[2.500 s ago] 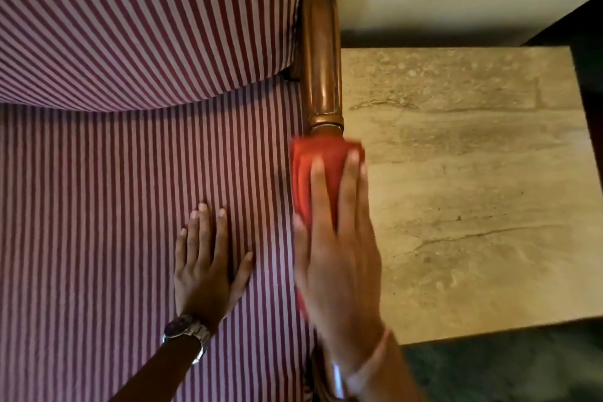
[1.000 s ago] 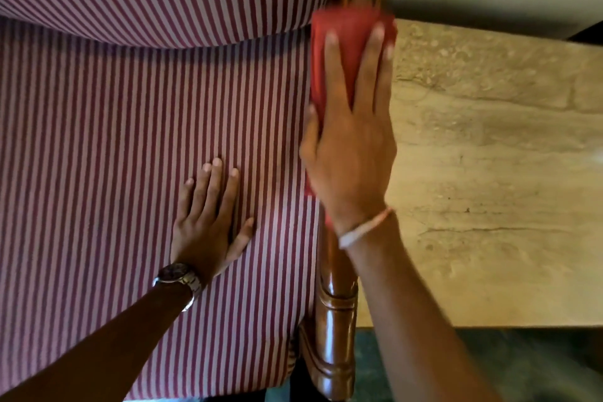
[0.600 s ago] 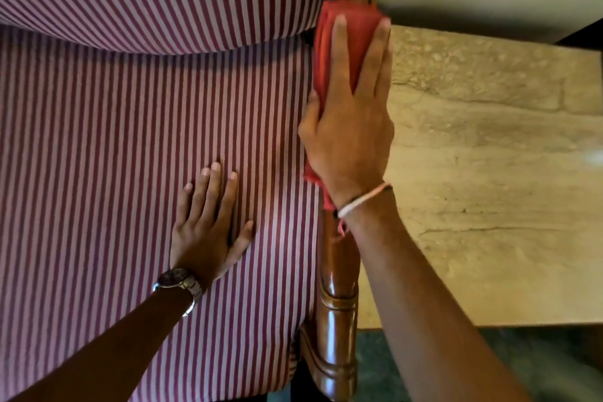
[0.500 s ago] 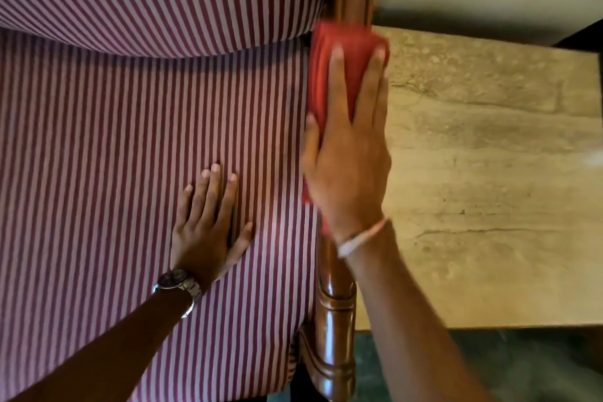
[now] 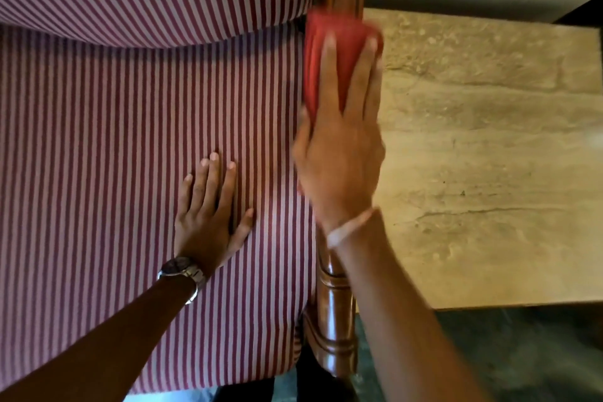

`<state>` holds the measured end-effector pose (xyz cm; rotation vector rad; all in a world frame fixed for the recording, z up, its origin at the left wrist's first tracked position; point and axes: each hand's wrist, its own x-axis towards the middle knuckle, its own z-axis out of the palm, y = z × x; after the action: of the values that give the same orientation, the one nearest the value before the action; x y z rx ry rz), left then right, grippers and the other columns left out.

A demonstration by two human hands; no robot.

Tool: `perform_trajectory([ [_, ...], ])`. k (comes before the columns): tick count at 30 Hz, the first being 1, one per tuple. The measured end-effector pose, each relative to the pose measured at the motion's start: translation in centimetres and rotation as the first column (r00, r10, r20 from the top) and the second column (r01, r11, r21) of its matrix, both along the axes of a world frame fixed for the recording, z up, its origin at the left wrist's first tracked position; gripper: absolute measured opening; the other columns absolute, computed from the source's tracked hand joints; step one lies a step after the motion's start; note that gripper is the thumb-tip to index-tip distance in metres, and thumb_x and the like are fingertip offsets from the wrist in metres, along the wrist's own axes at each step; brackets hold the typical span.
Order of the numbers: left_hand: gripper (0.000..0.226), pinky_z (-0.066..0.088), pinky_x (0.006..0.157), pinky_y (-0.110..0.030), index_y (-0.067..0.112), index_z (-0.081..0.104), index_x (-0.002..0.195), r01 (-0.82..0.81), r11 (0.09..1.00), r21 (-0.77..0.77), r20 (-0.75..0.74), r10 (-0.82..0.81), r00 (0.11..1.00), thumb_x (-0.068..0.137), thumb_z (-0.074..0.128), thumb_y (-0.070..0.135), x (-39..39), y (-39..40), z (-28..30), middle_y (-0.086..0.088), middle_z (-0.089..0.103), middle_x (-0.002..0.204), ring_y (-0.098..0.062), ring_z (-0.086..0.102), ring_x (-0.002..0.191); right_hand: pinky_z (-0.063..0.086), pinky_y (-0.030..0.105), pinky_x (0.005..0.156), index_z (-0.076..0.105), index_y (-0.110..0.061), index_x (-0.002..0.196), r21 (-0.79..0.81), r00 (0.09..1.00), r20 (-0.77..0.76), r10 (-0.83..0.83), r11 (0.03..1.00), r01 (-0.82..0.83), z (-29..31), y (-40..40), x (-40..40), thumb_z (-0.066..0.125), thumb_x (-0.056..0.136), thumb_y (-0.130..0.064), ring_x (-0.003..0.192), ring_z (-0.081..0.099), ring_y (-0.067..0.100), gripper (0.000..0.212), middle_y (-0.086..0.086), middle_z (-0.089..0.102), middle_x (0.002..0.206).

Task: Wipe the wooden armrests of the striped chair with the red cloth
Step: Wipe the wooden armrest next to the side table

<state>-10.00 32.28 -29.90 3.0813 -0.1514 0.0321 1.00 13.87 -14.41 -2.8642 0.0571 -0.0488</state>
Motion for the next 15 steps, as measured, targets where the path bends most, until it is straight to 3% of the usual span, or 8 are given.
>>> perform_trajectory([
  [3,0.080,0.024,0.126,-0.052,0.011,0.021,0.161,0.010,1.000,-0.010,0.025,-0.010,1.000,0.099,0.030,0.061,-0.1,0.0,-0.1,-0.019,0.021,0.169,-0.034,0.023,0.157,0.058,0.046,0.105,0.015,-0.026,0.165,0.043,0.998,-0.066,0.017,0.999,-0.014,1.0,-0.6,-11.6,0.045,0.103,-0.032,0.160,0.016,0.035,0.069,0.016,0.005,0.175],
  [5,0.081,0.025,0.125,-0.052,0.011,0.020,0.161,0.012,1.000,-0.022,0.025,-0.011,1.000,0.098,0.029,0.062,-0.1,0.1,-0.2,-0.020,0.020,0.169,-0.035,0.024,0.156,0.058,0.048,0.104,0.014,-0.026,0.165,0.051,0.995,-0.098,0.029,0.998,-0.024,0.5,-0.9,-13.5,0.045,0.097,-0.035,0.159,0.018,0.038,0.075,0.017,0.005,0.175],
  [11,0.080,0.025,0.126,-0.053,0.011,0.021,0.161,0.005,1.000,-0.014,0.006,-0.005,1.000,0.099,0.028,0.061,0.1,-0.3,0.4,-0.020,0.021,0.169,-0.034,0.022,0.156,0.061,0.045,0.099,0.009,-0.024,0.166,0.016,0.999,-0.015,-0.032,0.999,0.033,0.1,0.1,5.0,0.048,0.101,-0.029,0.159,0.012,0.044,0.076,0.024,0.002,0.173],
  [13,0.079,0.024,0.126,-0.053,0.012,0.021,0.161,0.002,1.000,-0.024,0.002,-0.002,1.000,0.099,0.028,0.061,0.1,-0.4,0.3,-0.019,0.021,0.169,-0.034,0.022,0.157,0.060,0.044,0.101,0.010,-0.024,0.166,0.010,1.000,0.008,-0.022,1.000,0.022,0.0,0.0,5.8,0.048,0.101,-0.028,0.160,0.012,0.042,0.076,0.023,0.002,0.173],
  [15,0.078,0.025,0.126,-0.053,0.012,0.023,0.161,-0.002,0.999,-0.053,0.009,0.003,1.000,0.100,0.029,0.060,0.0,-0.4,0.1,-0.019,0.022,0.168,-0.034,0.022,0.157,0.060,0.045,0.101,0.009,-0.025,0.166,0.030,1.000,-0.020,-0.014,0.999,0.015,0.0,-0.4,1.2,0.052,0.101,-0.031,0.160,0.012,0.041,0.077,0.021,0.001,0.174],
])
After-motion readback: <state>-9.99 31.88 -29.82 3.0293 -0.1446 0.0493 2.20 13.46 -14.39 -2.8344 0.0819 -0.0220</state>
